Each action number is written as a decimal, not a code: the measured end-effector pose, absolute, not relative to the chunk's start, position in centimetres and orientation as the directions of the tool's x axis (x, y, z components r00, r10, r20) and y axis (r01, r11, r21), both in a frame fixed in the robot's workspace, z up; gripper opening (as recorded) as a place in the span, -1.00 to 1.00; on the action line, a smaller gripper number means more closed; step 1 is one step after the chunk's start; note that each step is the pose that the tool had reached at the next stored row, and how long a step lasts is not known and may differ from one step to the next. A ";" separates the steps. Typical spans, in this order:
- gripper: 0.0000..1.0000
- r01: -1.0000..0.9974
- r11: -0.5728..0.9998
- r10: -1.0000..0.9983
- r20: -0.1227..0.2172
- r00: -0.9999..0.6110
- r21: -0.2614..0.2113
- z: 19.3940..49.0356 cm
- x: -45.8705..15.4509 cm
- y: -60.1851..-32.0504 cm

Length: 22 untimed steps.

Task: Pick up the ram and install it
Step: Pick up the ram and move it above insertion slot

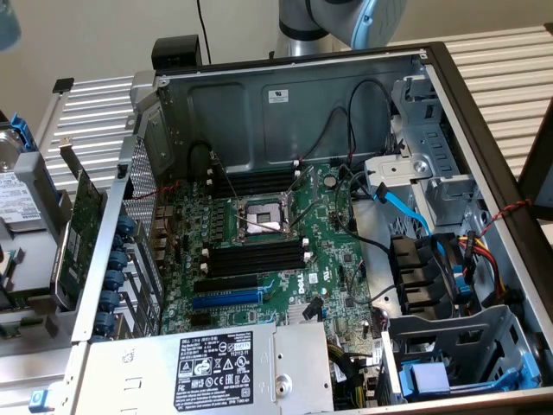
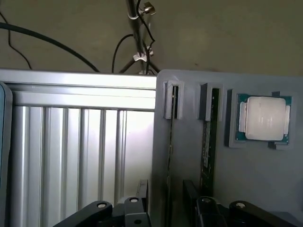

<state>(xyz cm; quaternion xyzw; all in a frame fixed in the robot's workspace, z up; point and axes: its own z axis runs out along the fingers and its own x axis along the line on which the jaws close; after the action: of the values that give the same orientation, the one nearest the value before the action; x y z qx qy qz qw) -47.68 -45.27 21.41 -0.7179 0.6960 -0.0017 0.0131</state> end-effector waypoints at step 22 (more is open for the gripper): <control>-0.45 -0.999 -0.030 -0.999 -0.035 0.031 -0.021 19.8 -48.1 -45.1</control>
<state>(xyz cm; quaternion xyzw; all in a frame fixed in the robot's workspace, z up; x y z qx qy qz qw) -48.13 -45.11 19.82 -0.7177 0.6961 0.0049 0.0197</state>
